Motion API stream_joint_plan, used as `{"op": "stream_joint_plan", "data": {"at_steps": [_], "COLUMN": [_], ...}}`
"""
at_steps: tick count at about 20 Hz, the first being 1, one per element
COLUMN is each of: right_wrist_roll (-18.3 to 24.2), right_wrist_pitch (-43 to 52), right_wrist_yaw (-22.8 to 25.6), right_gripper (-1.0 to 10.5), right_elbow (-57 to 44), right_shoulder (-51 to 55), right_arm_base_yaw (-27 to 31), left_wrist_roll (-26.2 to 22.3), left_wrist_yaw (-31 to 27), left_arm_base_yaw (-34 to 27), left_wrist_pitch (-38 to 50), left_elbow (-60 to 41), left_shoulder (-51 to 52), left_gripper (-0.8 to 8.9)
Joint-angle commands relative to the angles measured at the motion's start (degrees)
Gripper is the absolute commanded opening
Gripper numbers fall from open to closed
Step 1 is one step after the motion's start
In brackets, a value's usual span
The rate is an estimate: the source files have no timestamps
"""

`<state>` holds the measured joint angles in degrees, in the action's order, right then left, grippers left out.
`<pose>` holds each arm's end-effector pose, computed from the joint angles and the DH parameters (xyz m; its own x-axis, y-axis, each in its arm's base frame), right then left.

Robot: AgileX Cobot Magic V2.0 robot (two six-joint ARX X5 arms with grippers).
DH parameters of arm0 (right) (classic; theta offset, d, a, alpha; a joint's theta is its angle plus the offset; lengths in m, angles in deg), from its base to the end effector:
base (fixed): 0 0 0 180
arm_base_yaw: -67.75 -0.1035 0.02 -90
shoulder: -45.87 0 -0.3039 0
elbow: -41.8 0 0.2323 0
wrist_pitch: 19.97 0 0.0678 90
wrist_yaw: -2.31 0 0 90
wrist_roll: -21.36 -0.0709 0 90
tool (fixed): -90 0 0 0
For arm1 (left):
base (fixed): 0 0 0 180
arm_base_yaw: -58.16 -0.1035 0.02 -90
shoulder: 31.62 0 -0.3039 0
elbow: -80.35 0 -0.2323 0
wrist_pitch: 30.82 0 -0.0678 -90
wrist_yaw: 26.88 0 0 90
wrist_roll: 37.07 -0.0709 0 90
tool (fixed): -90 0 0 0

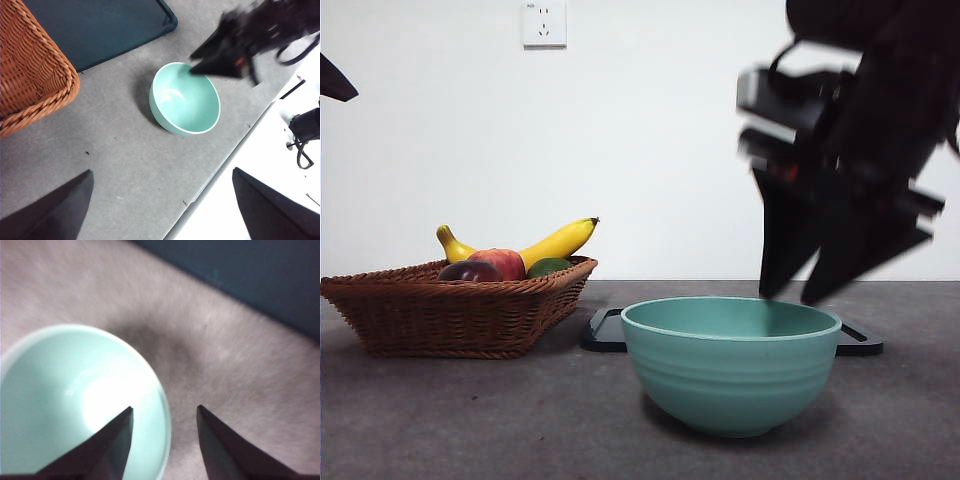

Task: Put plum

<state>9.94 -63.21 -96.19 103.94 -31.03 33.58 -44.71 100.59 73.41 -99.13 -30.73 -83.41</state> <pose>0.2000 0.1484 0.2233 0.3506 0.4167 -0.8387 -0.4691 0.8533 0.2278 0.1158 -0.0763 0.3140 0.3200 -0.7178 -0.6184 0.6715 0.6323 -0.3864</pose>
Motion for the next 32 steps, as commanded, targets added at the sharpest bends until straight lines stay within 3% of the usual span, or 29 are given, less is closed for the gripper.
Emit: {"op": "stream_joint_plan", "data": {"at_steps": [1,9,16,23,32], "right_wrist_roll": [-0.02,3.28,4.59,4.35,4.42], "right_wrist_pitch": [-2.58,-15.19,-28.44,-32.06,-33.4], "right_wrist_yaw": [1.4,0.98,-0.87,-10.6,-10.62], "right_gripper": [2.0,2.0,2.0,2.0,2.0], "right_elbow": [3.67,14.01,14.88,12.66,12.59], "right_shoulder": [3.72,18.1,30.32,36.46,36.59], "right_arm_base_yaw": [-0.46,-0.46,-0.52,-0.52,-0.55], "left_wrist_roll": [-0.63,-0.61,-0.5,-0.44,-0.44], "left_wrist_yaw": [0.28,0.28,0.28,0.28,0.28], "left_arm_base_yaw": [0.2,0.2,0.2,0.2,0.2], "left_wrist_pitch": [0.57,0.57,0.22,0.13,0.13], "left_elbow": [1.01,1.01,1.01,1.01,1.01], "left_shoulder": [-0.37,-0.37,-0.37,-0.35,-0.37], "left_gripper": [4.33,4.33,4.33,4.33,4.33]}}
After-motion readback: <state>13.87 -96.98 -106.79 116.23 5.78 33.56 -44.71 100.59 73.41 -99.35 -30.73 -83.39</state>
